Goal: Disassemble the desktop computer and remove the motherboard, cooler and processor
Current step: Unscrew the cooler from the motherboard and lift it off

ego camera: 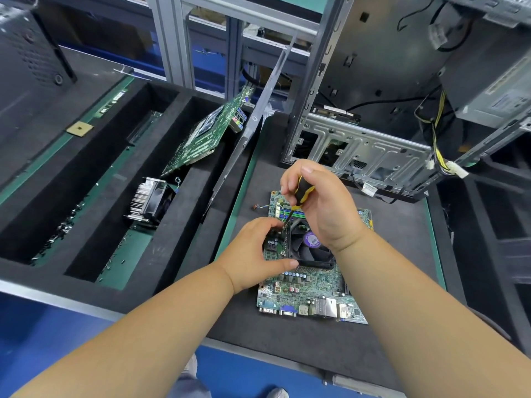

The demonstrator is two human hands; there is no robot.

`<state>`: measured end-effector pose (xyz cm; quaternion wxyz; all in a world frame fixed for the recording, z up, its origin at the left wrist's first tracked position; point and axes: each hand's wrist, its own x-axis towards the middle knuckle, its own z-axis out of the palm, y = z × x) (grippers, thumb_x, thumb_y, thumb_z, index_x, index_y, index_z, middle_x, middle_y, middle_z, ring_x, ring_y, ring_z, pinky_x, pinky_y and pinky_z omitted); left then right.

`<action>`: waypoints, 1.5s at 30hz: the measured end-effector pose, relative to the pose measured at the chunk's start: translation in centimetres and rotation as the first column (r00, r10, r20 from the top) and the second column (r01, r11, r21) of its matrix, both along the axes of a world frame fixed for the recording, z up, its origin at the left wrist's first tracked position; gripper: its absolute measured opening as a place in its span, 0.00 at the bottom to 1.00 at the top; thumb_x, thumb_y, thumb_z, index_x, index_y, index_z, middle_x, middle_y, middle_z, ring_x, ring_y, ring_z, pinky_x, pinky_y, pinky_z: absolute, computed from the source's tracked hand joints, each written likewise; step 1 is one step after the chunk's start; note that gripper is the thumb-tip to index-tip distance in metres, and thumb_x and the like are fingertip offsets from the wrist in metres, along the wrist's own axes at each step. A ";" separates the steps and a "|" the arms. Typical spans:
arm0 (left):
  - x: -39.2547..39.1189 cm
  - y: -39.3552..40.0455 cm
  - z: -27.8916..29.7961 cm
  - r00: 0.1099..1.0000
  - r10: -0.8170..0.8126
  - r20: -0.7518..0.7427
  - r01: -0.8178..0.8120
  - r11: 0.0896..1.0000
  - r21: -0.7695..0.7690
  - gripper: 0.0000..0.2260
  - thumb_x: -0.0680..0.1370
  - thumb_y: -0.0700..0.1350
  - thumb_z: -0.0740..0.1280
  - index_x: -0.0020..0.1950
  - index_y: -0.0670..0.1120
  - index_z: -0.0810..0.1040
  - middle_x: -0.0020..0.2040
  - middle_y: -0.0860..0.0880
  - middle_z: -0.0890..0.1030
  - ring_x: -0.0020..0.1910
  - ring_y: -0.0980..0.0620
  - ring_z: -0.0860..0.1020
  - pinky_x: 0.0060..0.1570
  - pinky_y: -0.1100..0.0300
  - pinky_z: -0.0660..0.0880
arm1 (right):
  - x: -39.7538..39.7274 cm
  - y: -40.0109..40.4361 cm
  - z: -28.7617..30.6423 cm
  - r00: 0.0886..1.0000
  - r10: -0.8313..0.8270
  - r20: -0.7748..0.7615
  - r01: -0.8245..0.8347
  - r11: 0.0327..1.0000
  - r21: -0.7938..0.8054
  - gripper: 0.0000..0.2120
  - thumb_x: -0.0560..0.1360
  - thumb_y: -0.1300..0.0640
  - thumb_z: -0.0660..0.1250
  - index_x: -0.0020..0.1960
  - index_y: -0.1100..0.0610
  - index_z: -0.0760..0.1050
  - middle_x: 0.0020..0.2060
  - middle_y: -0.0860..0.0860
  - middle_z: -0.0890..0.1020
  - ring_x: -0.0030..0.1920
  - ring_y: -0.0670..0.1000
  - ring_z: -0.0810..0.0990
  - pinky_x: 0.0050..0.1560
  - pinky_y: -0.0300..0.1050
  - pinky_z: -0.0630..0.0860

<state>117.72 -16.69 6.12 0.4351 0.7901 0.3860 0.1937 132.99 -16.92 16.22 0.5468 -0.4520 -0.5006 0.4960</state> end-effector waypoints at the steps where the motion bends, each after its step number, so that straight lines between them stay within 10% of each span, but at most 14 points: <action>1: 0.0 0.0 0.0 1.000 0.001 -0.001 -0.001 1.000 -0.001 0.33 0.68 0.61 0.75 0.69 0.55 0.67 0.61 0.62 0.67 0.61 0.66 0.63 0.59 0.73 0.58 | 0.0 0.0 -0.1 1.000 0.003 0.010 -0.003 1.000 -0.004 0.13 0.75 0.55 0.56 0.36 0.56 0.73 0.37 0.55 0.76 0.34 0.52 0.69 0.38 0.45 0.66; 23: 0.3 0.3 0.7 0.998 0.049 0.041 -0.050 0.999 0.018 0.41 0.62 0.64 0.76 0.69 0.55 0.61 0.63 0.59 0.62 0.66 0.59 0.60 0.66 0.62 0.62 | -0.2 1.0 0.6 0.989 0.109 0.095 -0.096 0.986 -0.140 0.16 0.77 0.45 0.62 0.43 0.58 0.71 0.39 0.56 0.74 0.37 0.54 0.73 0.43 0.51 0.68; 31: 2.9 2.3 0.6 0.985 -0.172 0.003 0.172 0.984 0.043 0.48 0.60 0.66 0.77 0.74 0.58 0.59 0.64 0.67 0.55 0.68 0.68 0.47 0.73 0.55 0.49 | -0.5 0.9 -0.6 1.000 -0.014 -0.017 0.013 0.999 -0.049 0.18 0.80 0.47 0.55 0.36 0.56 0.69 0.26 0.48 0.66 0.30 0.51 0.63 0.34 0.41 0.63; 40: 2.4 1.9 -0.6 0.991 -0.128 0.042 0.130 0.990 -0.047 0.37 0.59 0.64 0.78 0.58 0.80 0.58 0.52 0.86 0.56 0.65 0.55 0.60 0.66 0.57 0.64 | -1.2 2.6 0.4 0.969 0.227 -0.100 -0.240 0.960 -0.144 0.18 0.75 0.49 0.57 0.32 0.60 0.66 0.21 0.47 0.60 0.23 0.48 0.55 0.27 0.38 0.56; 45: 2.2 2.0 -0.8 0.989 -0.096 0.109 0.106 0.991 -0.085 0.39 0.59 0.65 0.78 0.62 0.79 0.59 0.61 0.80 0.62 0.67 0.58 0.64 0.66 0.59 0.64 | -1.7 1.8 0.7 0.995 0.059 0.080 -0.046 0.988 -0.149 0.10 0.76 0.51 0.62 0.42 0.57 0.68 0.33 0.54 0.75 0.33 0.53 0.72 0.36 0.42 0.69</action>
